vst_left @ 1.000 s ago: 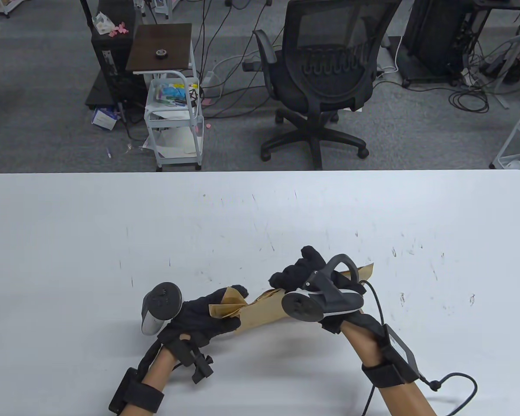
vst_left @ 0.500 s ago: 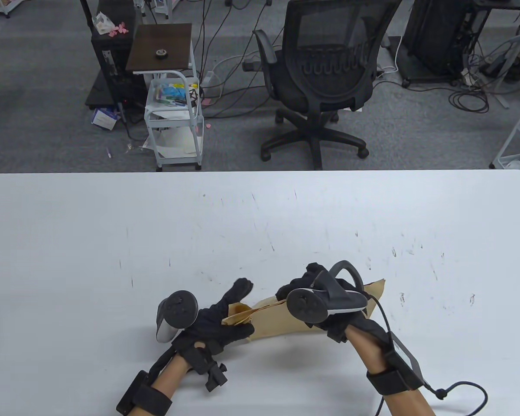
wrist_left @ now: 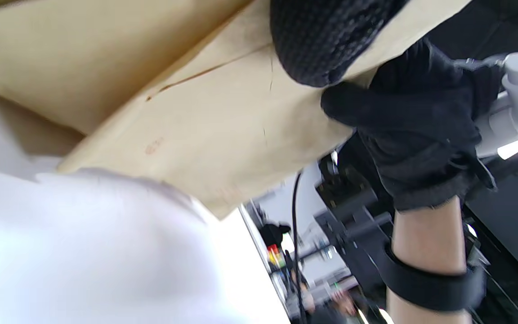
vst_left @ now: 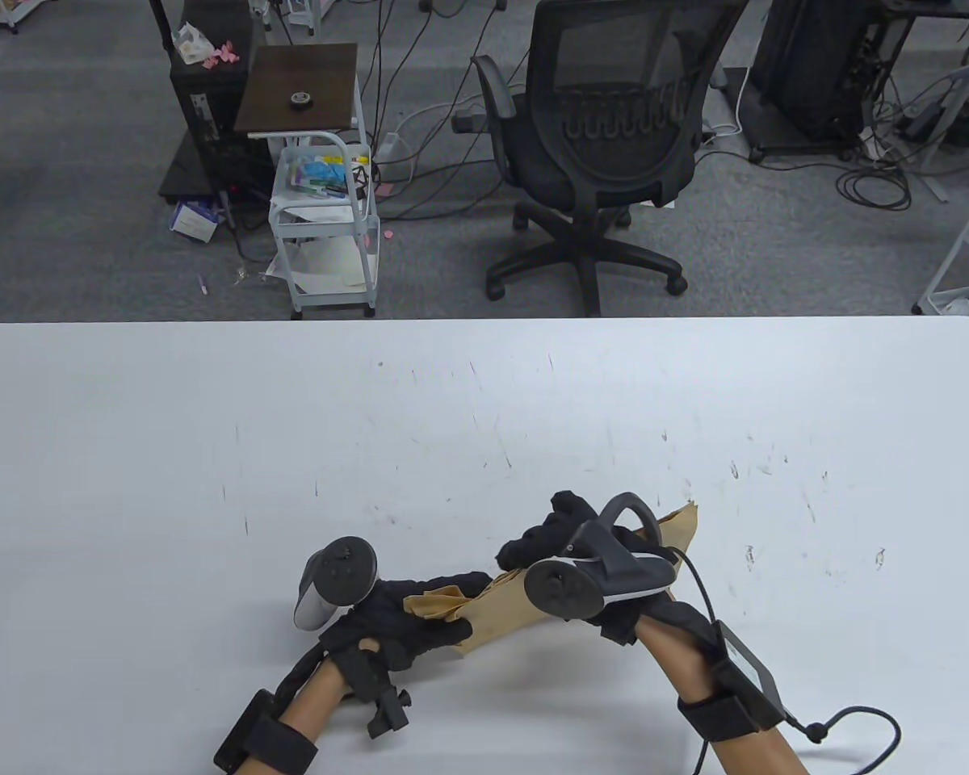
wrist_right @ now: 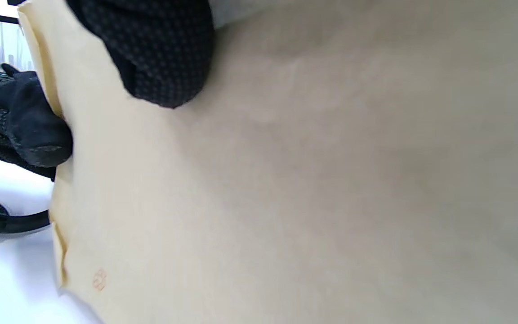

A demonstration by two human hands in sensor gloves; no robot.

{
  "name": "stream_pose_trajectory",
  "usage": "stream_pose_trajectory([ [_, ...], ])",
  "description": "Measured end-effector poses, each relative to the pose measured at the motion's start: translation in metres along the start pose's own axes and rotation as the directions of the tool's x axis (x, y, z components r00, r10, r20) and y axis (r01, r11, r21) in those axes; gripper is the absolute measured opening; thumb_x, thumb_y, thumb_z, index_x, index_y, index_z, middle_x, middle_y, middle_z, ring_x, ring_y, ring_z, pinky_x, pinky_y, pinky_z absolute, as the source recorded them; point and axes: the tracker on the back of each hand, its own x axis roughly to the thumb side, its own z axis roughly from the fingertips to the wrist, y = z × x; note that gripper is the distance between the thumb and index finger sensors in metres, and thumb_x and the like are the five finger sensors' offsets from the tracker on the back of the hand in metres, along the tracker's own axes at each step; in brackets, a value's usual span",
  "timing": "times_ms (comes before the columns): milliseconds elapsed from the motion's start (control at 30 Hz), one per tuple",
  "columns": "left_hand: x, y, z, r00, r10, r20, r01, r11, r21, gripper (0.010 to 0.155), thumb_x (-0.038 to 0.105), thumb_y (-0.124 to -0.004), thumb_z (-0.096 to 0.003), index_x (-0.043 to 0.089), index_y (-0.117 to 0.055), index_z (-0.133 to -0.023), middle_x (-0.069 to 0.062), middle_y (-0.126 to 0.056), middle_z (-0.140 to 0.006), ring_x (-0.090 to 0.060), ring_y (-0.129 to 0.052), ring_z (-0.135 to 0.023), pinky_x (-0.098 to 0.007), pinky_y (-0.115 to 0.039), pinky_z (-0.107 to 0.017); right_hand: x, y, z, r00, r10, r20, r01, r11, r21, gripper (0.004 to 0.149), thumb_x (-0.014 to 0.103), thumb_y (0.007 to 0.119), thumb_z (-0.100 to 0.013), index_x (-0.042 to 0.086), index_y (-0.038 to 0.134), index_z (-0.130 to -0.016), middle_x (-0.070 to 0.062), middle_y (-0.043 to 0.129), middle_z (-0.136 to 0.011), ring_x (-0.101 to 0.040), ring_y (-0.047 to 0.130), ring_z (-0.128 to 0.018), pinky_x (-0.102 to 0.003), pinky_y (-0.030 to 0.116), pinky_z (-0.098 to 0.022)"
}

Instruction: Push scattered envelopes inward from both sides into a neat stack

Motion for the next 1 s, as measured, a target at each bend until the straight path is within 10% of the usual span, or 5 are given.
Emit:
stream_pose_trajectory([
  [167,0.011,0.007,0.006,0.994,-0.084,0.064,0.073,0.984,0.164,0.045,0.028,-0.084,-0.0462,0.035,-0.078,-0.09,-0.003,-0.094,-0.091,-0.031,-0.095,-0.084,-0.055,-0.077,-0.065,-0.006,-0.005,0.008,0.999,-0.043,0.021,0.044,0.997,-0.056,0.046,0.025,0.086,-0.04,0.017,0.083,-0.084,-0.002,0.1,-0.068,-0.029,0.099,-0.059,-0.068,0.064,-0.064],
  [367,0.039,-0.006,0.016,0.892,-0.435,0.119,0.389,0.875,0.288,0.044,0.03,-0.085,-0.0441,0.037,-0.08,-0.087,0.0,-0.097,-0.088,-0.027,-0.099,-0.08,-0.053,-0.08,-0.064,0.018,-0.001,0.036,0.966,0.255,0.047,-0.239,0.947,-0.216,0.045,0.028,0.087,-0.038,0.02,0.084,-0.082,0.001,0.1,-0.067,-0.026,0.1,-0.059,-0.065,0.066,-0.065],
  [700,0.024,-0.003,0.012,0.986,-0.158,0.061,0.122,0.91,0.397,0.041,0.026,-0.085,-0.0422,0.035,-0.087,-0.083,0.0,-0.105,-0.077,-0.028,-0.107,-0.067,-0.052,-0.087,-0.057,0.003,-0.011,0.034,0.998,0.07,-0.009,-0.07,0.983,-0.168,0.048,0.034,0.085,-0.04,0.019,0.081,-0.086,0.0,0.099,-0.069,-0.027,0.099,-0.06,-0.065,0.065,-0.065],
  [1000,0.015,0.007,0.017,0.996,-0.084,0.0,0.075,0.886,0.458,0.043,0.025,-0.083,-0.0427,0.034,-0.085,-0.085,0.0,-0.105,-0.077,-0.027,-0.106,-0.067,-0.054,-0.085,-0.058,-0.054,-0.041,0.07,0.95,-0.188,-0.249,0.15,0.975,-0.163,0.099,0.06,0.068,-0.043,-0.001,0.032,-0.112,-0.031,0.05,-0.115,-0.058,0.058,-0.096,-0.078,0.041,-0.066],
])
